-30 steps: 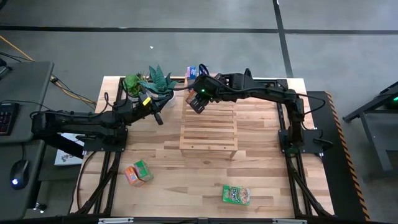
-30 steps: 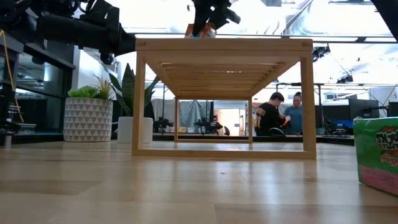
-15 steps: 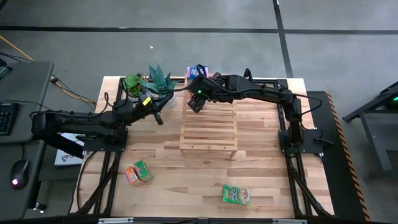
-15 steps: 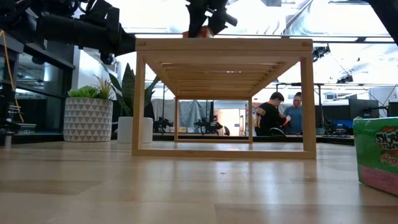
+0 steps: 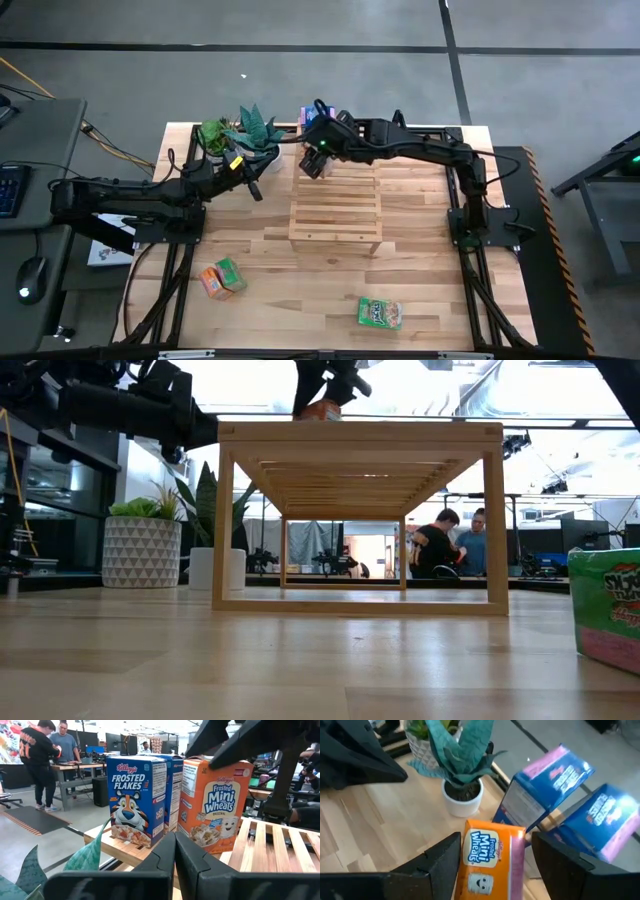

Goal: Stack cereal on shelf
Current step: Put the right orange cereal box on the shelf

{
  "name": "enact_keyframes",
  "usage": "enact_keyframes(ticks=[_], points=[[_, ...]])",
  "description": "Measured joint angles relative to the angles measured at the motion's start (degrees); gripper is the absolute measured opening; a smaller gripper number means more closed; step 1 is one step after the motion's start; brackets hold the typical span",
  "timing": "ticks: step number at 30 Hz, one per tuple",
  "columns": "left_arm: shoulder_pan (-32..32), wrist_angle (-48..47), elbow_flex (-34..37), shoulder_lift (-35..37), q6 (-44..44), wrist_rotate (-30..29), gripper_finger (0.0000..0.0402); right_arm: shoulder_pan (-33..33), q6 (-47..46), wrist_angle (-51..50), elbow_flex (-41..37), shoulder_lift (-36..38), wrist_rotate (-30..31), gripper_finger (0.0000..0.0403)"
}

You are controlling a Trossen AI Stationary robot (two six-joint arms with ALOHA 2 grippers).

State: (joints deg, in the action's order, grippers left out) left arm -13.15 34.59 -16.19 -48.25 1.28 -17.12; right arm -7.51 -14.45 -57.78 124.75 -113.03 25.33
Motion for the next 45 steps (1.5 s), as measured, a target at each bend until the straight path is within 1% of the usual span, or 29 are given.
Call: enact_keyframes(ticks=[9, 13, 16, 18, 21, 23, 25, 26, 27, 28, 29, 32, 33, 35, 38, 41, 43, 45], points=[[0.00, -0.07, 0.00, 0.00, 0.00, 0.00, 0.0000, 0.04, 3.67, 0.27, 0.00, 5.19, 1.63, 0.0236], [0.00, -0.18, 0.00, 0.00, 0.00, 0.00, 0.0000, 0.56, 2.61, -5.44, 0.00, 8.04, 2.54, 0.0235], [0.00, -0.46, 0.00, 0.00, 0.00, 0.00, 0.0000, 1.98, 0.90, -13.75, 0.00, 9.28, 8.17, 0.0221], [0.00, -0.48, 0.00, 0.00, 0.00, 0.00, 0.0000, 2.82, -2.83, -21.31, 0.00, 9.48, 12.51, 0.0200], [0.00, -0.49, 0.00, 0.00, 0.01, 0.00, 0.0000, 3.68, -11.51, -32.26, -0.01, 9.47, 16.10, 0.0151], [0.00, -0.50, 0.00, 0.00, 0.05, 0.00, 0.0000, 3.98, -14.23, -31.37, -2.22, 9.83, 17.40, 0.0108], [0.00, -0.49, 0.00, 0.00, 0.29, 0.00, 0.0000, 4.29, -13.80, -29.52, -7.11, 11.01, 15.74, 0.0060], [0.00, -0.49, 0.00, 0.00, 0.62, 0.00, 0.0000, 4.31, -13.92, -27.47, -9.80, 11.63, 15.82, 0.0034], [0.00, -0.57, 0.00, 0.00, 0.89, 0.02, 0.0000, 4.35, -14.44, -26.49, -13.01, 12.42, 16.06, 0.0018], [0.00, -0.52, 0.00, 0.00, 1.22, 0.00, 0.0000, 4.11, -15.06, -26.15, -16.32, 13.16, 16.49, 0.0010], [0.09, -0.52, 0.00, 0.00, 1.48, 0.04, 0.0000, 3.67, -15.54, -26.11, -19.84, 14.06, 16.77, 0.0012], [0.13, -0.80, 0.00, 0.00, 1.49, 0.09, 0.0000, 2.30, -17.00, -20.11, -30.73, 17.98, 17.43, 0.0024], [0.12, -0.79, 0.00, 0.00, 1.49, 0.09, 0.0000, 1.94, -16.91, -17.14, -34.39, 19.90, 16.88, 0.0022], [0.02, -0.78, 0.00, 0.00, 1.15, 0.09, 0.0000, 1.22, -15.12, -7.76, -41.74, 24.38, 13.97, 0.0008], [0.00, -0.66, 0.00, 0.00, 0.57, 0.07, 0.0000, 0.57, -10.93, 10.44, -52.81, 31.60, 9.25, 0.0005], [-0.02, -0.34, 0.00, 0.02, 0.59, 0.05, 0.0000, 0.54, -6.43, 33.43, -63.48, 38.05, 4.80, 0.0003], [-0.02, -0.37, 0.00, 0.00, 0.59, 0.53, 0.0000, 0.36, -4.97, 45.75, -69.66, 39.94, 1.23, 0.0001], [-0.07, -0.37, 0.00, 0.00, 0.57, 2.15, 0.0000, 0.00, -4.99, 55.36, -74.36, 40.28, -0.56, 0.0001]])
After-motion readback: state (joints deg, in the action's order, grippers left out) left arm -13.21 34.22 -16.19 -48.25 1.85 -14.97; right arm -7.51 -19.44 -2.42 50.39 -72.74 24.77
